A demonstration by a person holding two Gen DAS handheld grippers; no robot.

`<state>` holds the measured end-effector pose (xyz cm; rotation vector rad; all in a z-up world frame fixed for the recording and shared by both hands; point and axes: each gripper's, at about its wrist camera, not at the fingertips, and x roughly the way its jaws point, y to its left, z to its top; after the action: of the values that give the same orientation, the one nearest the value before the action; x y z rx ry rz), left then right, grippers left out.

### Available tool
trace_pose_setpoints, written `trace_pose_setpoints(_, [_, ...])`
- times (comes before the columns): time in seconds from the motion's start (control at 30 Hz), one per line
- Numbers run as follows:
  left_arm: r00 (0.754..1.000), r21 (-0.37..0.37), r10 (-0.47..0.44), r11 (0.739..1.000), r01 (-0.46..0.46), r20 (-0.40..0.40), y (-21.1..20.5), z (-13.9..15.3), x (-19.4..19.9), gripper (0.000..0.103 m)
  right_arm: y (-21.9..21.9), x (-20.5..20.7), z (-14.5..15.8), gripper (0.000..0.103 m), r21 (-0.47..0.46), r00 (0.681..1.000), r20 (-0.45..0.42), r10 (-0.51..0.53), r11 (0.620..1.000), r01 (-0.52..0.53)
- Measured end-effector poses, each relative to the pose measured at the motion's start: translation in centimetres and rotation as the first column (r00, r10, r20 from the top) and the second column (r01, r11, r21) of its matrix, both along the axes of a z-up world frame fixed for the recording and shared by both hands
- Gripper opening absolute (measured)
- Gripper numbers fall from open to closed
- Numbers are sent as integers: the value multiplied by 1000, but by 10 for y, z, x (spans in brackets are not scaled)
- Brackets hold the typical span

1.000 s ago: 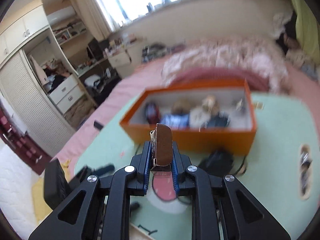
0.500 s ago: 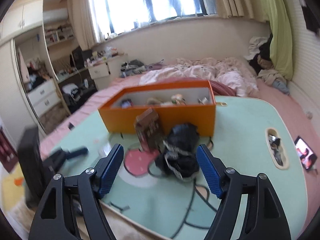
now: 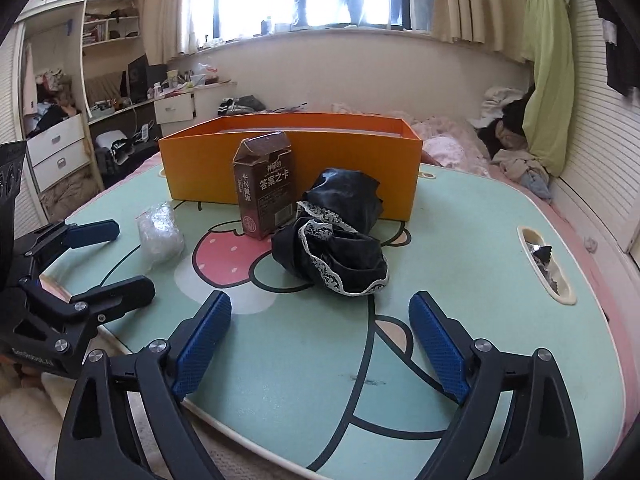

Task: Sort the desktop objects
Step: 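Grasp the fluffy brown pompom in the box with the left gripper, place it on the table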

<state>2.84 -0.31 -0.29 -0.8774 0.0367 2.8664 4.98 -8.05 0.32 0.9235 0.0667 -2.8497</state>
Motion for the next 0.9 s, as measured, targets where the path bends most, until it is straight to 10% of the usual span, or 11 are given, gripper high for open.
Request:
trace_pose_setpoints(0.7, [1000,14,-11,1000,11,8,0,2,1,102,-8,7,0,92,1,1000,1,2,1000,-2])
trace_pose_setpoints(0.9, [999,106,-25,994,27,-29,-4,48,-3,78,-8,8,-1,92,1,1000,1,2,1000,-2])
